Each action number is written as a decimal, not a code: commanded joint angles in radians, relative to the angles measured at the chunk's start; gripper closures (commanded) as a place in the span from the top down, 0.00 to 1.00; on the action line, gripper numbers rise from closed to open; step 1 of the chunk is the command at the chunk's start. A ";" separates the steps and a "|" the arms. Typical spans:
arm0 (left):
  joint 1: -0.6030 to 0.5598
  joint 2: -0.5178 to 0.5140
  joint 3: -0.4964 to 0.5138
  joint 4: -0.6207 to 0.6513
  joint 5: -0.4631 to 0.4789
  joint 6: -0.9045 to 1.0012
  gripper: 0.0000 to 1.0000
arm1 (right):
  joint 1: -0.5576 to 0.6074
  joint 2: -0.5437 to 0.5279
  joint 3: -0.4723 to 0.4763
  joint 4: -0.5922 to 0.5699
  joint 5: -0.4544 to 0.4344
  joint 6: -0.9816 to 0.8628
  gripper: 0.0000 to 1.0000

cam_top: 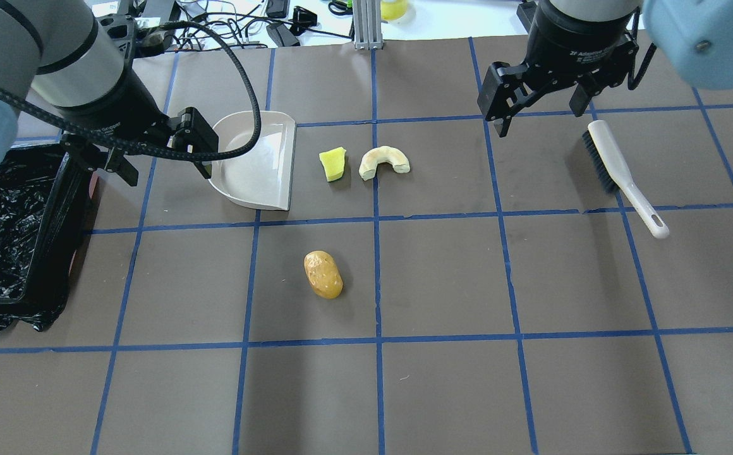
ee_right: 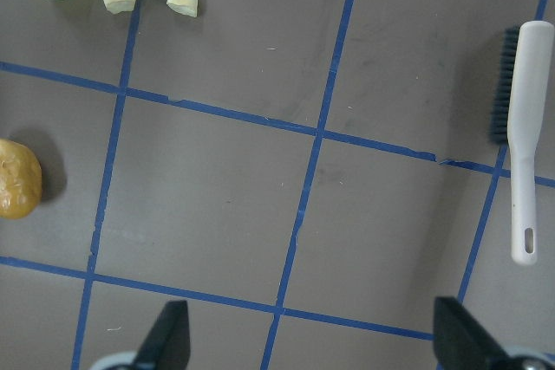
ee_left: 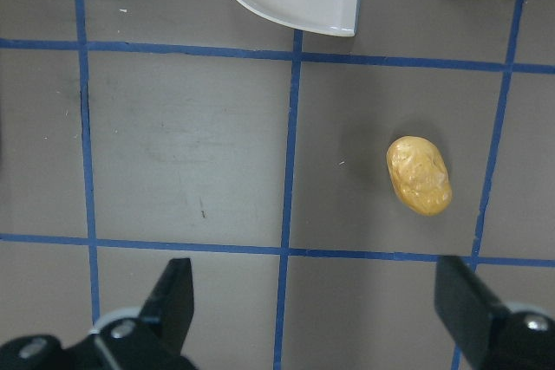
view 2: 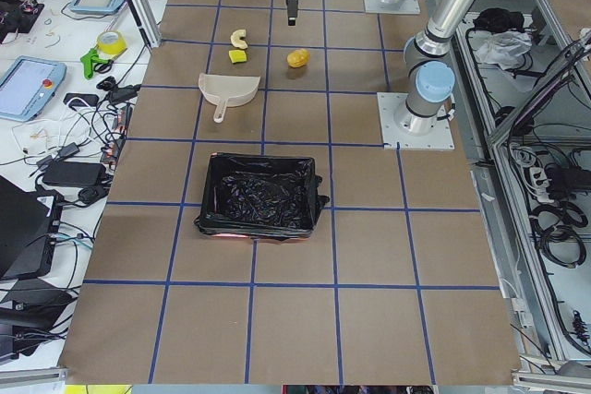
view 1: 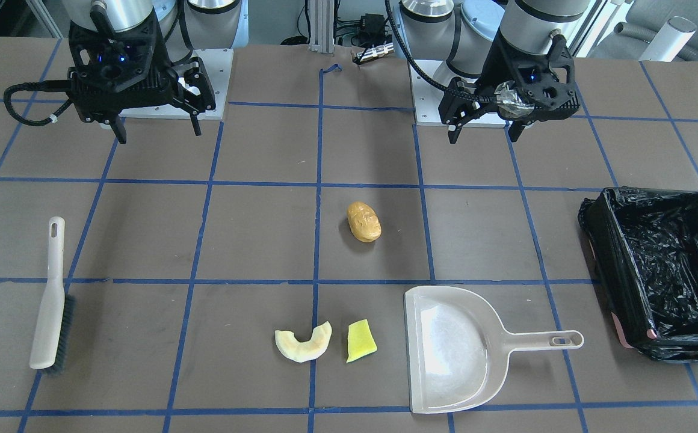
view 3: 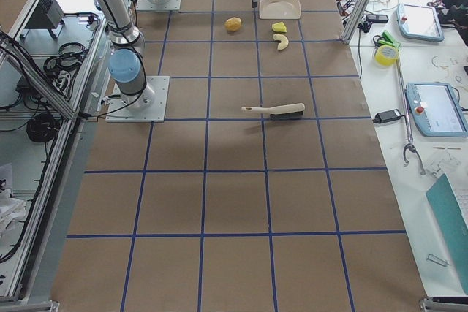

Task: Sweep and dump trash into bin
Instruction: 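Grasp the dustpan handle with the left gripper while the right gripper reaches for the brush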

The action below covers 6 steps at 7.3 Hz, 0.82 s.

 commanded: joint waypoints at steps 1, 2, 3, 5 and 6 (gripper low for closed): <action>0.000 -0.001 -0.002 0.000 0.000 0.000 1.00 | 0.000 0.002 0.000 0.000 0.000 -0.001 1.00; 0.000 -0.001 0.000 0.003 -0.003 0.000 1.00 | -0.005 0.008 0.000 -0.006 0.000 -0.003 1.00; 0.000 -0.004 0.004 0.000 -0.011 0.002 1.00 | -0.023 0.015 0.002 -0.018 -0.005 -0.018 1.00; 0.017 -0.024 0.012 -0.001 -0.014 0.003 1.00 | -0.157 0.013 0.075 -0.020 -0.005 -0.131 1.00; 0.017 -0.024 0.014 0.002 -0.013 0.002 1.00 | -0.252 0.016 0.142 -0.070 -0.005 -0.242 1.00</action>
